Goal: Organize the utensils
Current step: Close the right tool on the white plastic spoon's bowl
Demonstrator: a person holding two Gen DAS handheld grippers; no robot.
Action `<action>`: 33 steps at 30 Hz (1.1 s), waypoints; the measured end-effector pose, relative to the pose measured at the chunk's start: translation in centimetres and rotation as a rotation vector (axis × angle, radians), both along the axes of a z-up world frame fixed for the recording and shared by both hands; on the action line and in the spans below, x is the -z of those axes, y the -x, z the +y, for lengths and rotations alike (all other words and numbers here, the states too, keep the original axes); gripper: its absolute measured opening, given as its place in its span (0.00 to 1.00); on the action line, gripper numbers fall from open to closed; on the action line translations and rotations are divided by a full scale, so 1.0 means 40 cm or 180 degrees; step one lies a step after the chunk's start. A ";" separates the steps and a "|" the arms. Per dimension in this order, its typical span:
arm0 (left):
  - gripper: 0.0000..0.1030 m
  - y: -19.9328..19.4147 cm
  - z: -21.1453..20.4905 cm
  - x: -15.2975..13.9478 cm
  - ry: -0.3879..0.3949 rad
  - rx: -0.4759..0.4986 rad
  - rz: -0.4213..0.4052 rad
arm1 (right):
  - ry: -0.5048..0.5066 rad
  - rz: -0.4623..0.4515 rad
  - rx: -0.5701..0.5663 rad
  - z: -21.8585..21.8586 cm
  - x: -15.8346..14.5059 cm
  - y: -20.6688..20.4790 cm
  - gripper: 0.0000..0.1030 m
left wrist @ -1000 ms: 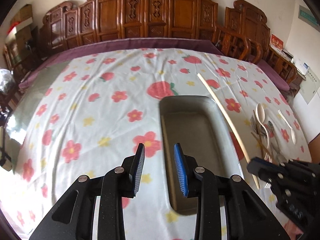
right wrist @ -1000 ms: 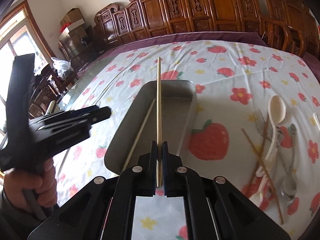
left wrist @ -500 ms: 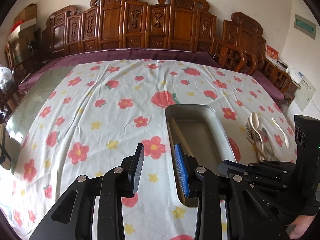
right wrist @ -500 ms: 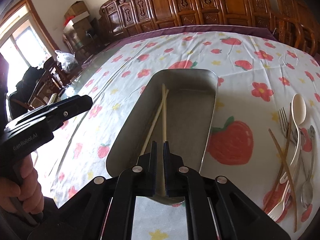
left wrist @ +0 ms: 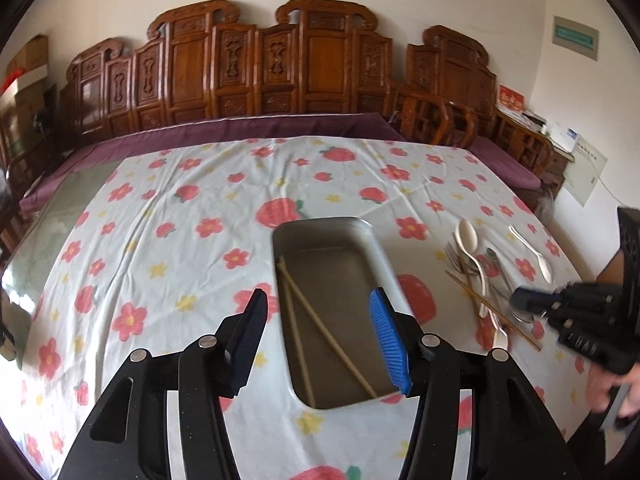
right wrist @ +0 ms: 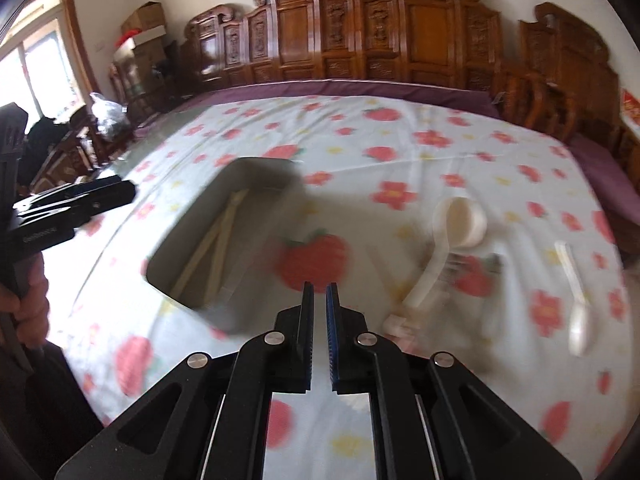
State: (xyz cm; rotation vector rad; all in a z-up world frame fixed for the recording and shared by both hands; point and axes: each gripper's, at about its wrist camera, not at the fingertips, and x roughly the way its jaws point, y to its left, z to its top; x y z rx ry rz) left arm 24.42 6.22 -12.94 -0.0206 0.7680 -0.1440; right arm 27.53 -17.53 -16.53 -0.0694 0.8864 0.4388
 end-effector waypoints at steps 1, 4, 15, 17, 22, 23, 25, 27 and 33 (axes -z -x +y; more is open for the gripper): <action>0.60 0.004 -0.013 0.002 0.0015 0.0036 -0.0006 | 0.0025 -0.0006 0.0027 -0.024 -0.001 0.002 0.20; 0.69 0.016 -0.048 0.008 -0.0026 0.0121 -0.0035 | 0.0191 -0.0024 0.0165 -0.113 0.007 0.006 0.25; 0.81 0.045 -0.136 0.036 -0.0064 0.0259 -0.0053 | 0.0726 0.0142 0.0781 -0.392 0.097 -0.091 0.34; 0.81 0.050 -0.155 0.044 -0.0038 0.0290 -0.0052 | 0.0801 0.0180 0.0866 -0.424 0.110 -0.117 0.34; 0.81 0.073 -0.208 0.053 -0.0024 0.0404 -0.0069 | 0.0927 0.0257 0.1027 -0.481 0.142 -0.185 0.38; 0.81 0.075 -0.218 0.057 -0.0032 0.0424 -0.0059 | 0.0937 0.0270 0.1056 -0.488 0.147 -0.199 0.38; 0.81 0.080 -0.243 0.068 -0.0056 0.0478 -0.0024 | 0.0915 0.0307 0.1093 -0.497 0.160 -0.226 0.38; 0.81 0.084 -0.266 0.078 -0.0073 0.0522 0.0013 | 0.0925 0.0331 0.1126 -0.499 0.171 -0.248 0.38; 0.81 0.091 -0.337 0.113 -0.0155 0.0656 0.0138 | 0.1118 0.0517 0.1306 -0.501 0.216 -0.294 0.38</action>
